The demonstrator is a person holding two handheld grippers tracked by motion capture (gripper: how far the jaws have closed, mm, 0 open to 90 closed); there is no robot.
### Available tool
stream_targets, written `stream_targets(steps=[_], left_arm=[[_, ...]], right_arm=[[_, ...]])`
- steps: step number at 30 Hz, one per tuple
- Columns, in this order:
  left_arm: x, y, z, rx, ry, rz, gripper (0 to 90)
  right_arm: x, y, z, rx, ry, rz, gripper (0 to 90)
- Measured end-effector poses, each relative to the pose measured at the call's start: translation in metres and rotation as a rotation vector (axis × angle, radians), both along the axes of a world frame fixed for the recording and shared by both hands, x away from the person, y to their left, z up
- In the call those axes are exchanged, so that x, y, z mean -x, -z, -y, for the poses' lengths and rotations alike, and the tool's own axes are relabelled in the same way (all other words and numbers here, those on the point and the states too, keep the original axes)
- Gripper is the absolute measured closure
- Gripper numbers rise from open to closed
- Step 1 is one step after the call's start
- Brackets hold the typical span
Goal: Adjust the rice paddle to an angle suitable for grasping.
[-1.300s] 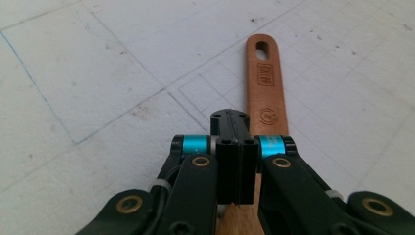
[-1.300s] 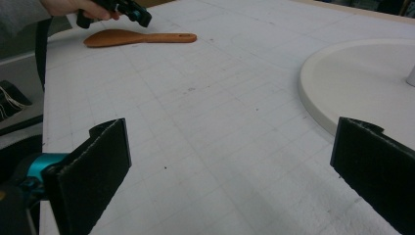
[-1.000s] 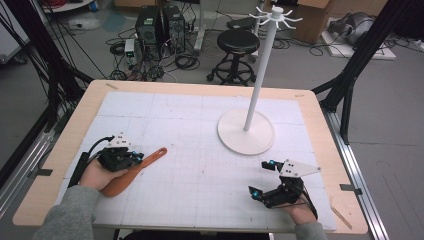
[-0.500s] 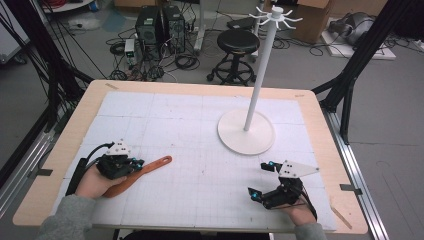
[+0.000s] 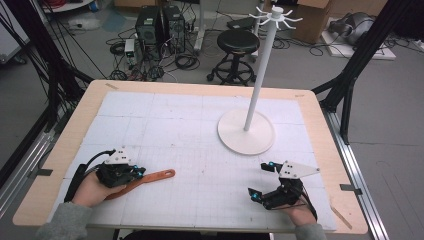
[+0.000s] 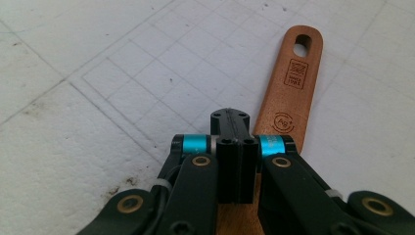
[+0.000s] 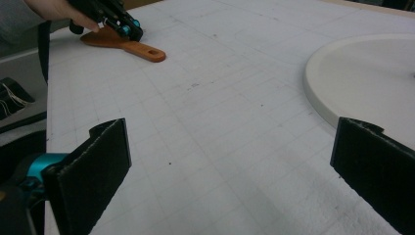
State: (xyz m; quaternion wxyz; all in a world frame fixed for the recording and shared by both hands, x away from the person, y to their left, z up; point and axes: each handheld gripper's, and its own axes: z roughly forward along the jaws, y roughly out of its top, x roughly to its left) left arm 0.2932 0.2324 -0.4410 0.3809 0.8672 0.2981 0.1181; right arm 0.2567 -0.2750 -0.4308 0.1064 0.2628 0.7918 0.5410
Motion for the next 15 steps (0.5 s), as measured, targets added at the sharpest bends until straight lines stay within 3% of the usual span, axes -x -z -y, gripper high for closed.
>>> stream_targets(steps=[7, 13, 15], left_arm=[[-0.001, 0.001, -0.002, 0.01, 0.015, 0.008, 89.6], [-0.002, -0.006, -0.007, 0.056, 0.018, 0.032, 89.6], [-0.001, -0.012, -0.009, 0.071, 0.042, 0.047, 89.6]], right_arm=[[0.0, 0.0, 0.0, 0.003, 0.0, -0.004, 0.0], [0.0, 0.0, -0.001, 0.008, 0.0, -0.003, 0.0], [0.0, 0.0, -0.001, 0.009, 0.0, -0.005, 0.0]])
